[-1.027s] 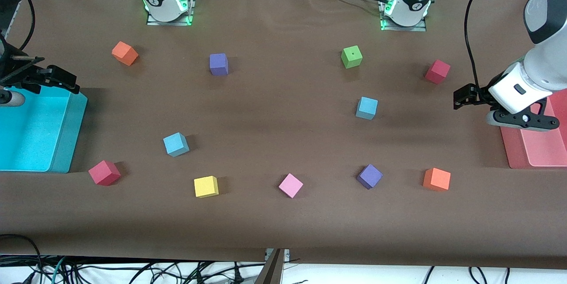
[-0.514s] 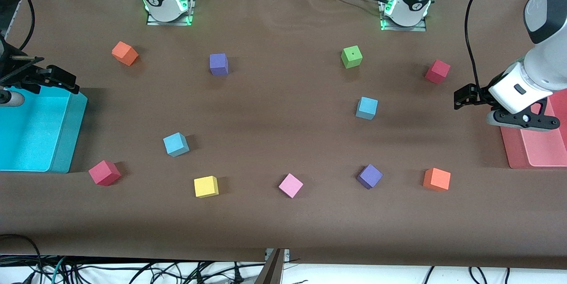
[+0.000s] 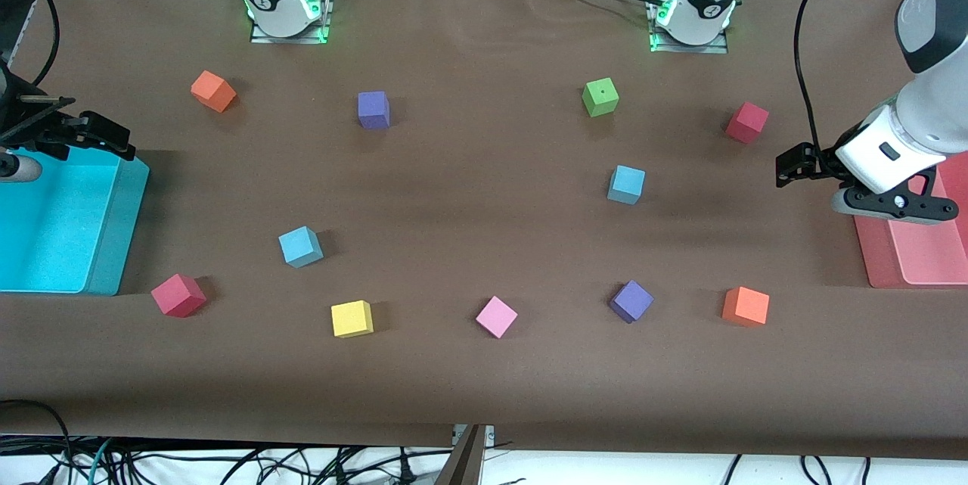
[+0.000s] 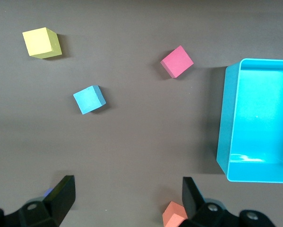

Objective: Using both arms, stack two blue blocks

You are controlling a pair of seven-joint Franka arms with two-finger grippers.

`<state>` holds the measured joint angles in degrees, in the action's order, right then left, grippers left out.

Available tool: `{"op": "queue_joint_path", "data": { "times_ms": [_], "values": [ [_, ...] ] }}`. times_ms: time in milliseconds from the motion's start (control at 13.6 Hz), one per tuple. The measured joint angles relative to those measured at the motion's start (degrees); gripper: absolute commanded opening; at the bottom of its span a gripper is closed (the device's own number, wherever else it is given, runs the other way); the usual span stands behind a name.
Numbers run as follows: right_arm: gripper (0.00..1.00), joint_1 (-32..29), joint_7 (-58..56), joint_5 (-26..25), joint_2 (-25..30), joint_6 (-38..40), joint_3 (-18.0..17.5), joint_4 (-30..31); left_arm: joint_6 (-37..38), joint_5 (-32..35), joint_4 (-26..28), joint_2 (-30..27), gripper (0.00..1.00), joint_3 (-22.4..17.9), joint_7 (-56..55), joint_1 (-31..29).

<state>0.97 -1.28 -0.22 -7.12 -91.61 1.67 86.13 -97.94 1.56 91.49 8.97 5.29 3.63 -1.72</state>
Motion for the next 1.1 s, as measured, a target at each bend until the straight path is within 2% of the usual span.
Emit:
{"op": "queue_joint_path", "data": {
  "times_ms": [734, 1100],
  "values": [
    [1.00, 0.0, 0.0, -1.3, -0.5, 0.0, -0.1, 0.0, 1.1, 0.0, 0.0, 0.0, 1.00, -0.1, 0.0, -0.1],
    [1.00, 1.3, 0.0, -1.8, -6.4, -3.8, -0.8, 0.0, 1.3, 0.0, -0.1, 0.0, 1.00, -0.1, 0.0, -0.3]
  ]
}}
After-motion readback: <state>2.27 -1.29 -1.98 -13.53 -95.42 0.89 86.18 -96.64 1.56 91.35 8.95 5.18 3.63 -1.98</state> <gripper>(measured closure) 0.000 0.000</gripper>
